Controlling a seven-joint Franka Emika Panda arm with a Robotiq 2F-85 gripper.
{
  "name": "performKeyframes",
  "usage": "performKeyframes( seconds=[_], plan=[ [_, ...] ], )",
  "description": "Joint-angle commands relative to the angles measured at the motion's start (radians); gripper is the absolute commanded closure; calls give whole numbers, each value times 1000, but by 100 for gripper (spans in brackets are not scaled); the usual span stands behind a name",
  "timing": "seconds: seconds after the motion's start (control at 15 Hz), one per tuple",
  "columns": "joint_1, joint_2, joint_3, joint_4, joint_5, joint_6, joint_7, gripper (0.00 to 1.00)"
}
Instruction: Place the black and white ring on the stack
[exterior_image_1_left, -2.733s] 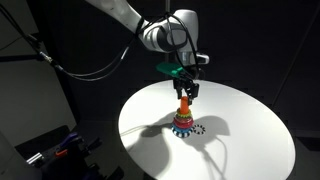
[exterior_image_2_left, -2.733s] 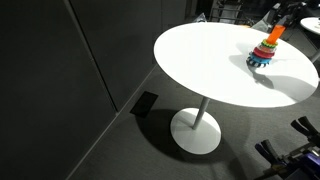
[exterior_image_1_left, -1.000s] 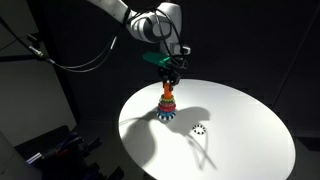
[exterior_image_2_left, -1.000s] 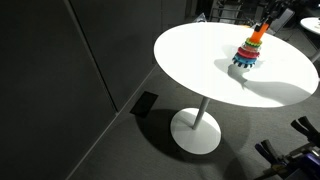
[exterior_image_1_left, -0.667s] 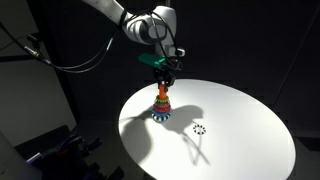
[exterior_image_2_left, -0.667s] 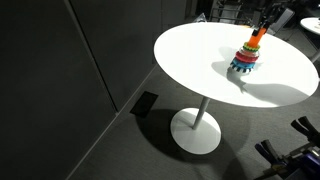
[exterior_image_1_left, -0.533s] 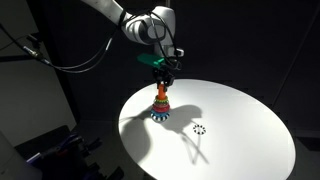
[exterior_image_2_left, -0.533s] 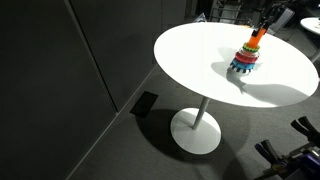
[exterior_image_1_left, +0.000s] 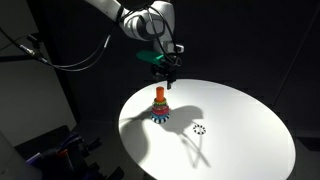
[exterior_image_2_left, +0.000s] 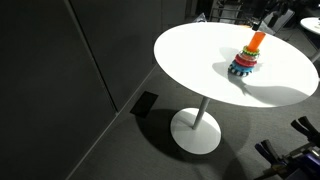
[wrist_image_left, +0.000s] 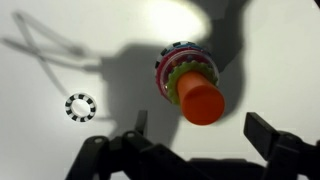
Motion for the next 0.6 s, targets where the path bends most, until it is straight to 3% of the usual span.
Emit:
performKeyframes(
  seconds=[0.0, 0.53],
  plan=[
    [-7, -12, -16, 6, -17, -12, 13, 0],
    [-31, 20, -65, 41, -35, -13, 45, 0]
  ],
)
